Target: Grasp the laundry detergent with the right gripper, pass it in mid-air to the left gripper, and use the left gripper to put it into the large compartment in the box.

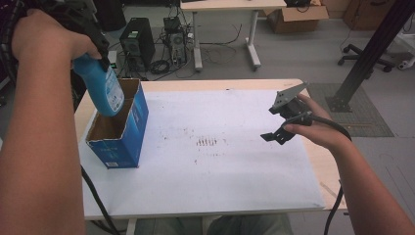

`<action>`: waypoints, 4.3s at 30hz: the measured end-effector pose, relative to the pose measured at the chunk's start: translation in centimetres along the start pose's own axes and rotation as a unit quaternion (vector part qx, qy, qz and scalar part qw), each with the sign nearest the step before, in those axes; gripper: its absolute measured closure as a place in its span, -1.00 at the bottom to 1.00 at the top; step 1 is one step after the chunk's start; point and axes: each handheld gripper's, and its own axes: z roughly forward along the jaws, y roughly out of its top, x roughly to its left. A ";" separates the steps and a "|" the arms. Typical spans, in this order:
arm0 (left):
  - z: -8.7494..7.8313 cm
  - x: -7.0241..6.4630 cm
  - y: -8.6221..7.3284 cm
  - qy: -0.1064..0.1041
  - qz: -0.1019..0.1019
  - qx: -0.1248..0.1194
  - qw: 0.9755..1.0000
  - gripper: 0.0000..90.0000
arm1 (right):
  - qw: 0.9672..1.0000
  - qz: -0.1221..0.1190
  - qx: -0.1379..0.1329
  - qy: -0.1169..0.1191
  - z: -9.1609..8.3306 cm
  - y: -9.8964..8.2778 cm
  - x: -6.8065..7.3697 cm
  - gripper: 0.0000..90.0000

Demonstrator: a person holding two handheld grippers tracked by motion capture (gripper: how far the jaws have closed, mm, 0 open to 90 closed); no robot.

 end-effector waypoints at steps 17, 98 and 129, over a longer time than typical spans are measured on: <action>4.2 2.4 0.1 -0.012 -0.031 0.015 0.999 -0.16 | 1.000 0.007 0.004 0.001 0.7 -0.4 0.0 -0.94; 21.1 2.4 -0.8 -0.018 -0.024 0.073 0.997 -0.16 | 1.000 0.021 0.003 0.023 2.2 -1.5 0.6 -0.94; 19.6 2.5 -1.1 -0.018 -0.023 0.065 0.997 -0.34 | 1.000 0.015 0.004 0.026 2.4 -1.6 1.0 -0.94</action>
